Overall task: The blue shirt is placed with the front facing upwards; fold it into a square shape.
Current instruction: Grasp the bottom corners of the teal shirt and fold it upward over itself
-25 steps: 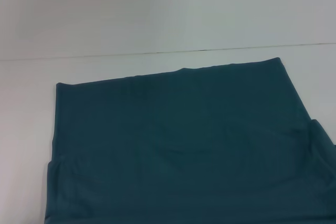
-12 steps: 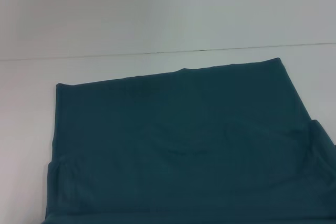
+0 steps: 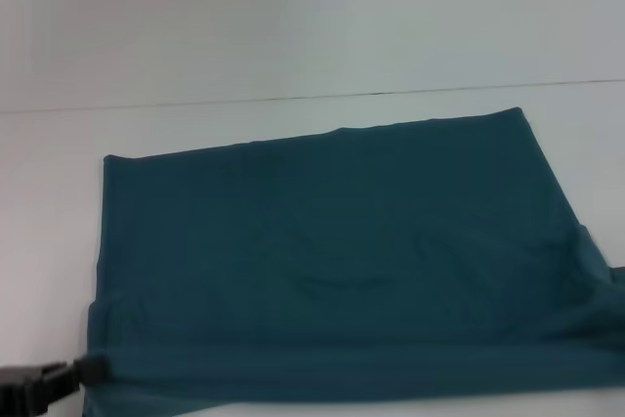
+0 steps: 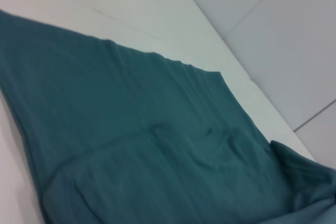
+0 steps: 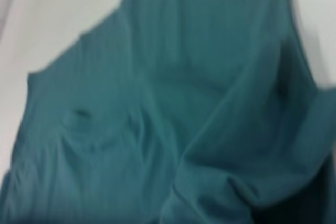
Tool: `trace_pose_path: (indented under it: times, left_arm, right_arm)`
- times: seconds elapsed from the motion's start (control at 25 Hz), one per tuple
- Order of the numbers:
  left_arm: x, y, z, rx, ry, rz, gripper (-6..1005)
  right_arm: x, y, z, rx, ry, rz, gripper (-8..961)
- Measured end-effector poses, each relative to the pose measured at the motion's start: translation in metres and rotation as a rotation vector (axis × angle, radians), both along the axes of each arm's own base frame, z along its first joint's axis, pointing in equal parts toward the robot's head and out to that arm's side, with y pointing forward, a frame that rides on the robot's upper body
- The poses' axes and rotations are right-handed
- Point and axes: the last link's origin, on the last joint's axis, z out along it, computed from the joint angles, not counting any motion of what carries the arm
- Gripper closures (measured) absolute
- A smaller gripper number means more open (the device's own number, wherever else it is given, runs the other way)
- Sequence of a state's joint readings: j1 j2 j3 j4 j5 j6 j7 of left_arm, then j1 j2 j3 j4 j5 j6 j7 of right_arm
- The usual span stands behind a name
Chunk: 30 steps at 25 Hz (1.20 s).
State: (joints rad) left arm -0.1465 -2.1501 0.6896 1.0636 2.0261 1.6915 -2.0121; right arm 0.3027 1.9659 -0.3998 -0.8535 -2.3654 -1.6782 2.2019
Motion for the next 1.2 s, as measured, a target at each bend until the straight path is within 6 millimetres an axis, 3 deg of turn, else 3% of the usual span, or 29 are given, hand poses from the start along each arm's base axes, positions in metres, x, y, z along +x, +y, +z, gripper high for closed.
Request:
trace_pose_path:
  times: [0.56,1.0,1.2]
  left_arm:
    - [0.014,0.097,0.014,0.095,0.068,-0.018,992]
    - [0.030,0.158,0.019,0.195,0.174,0.011,992]
    - [0.033,0.171,0.019,0.238,0.203,0.027,992]
  right_arm:
    - [-0.048,0.109,0.012,0.124,-0.068,0.094,888]
    - [-0.072,0.159,0.016,0.232,-0.157,0.111,875]
    - [-0.075,0.172,0.014,0.271,-0.197,0.108,869]
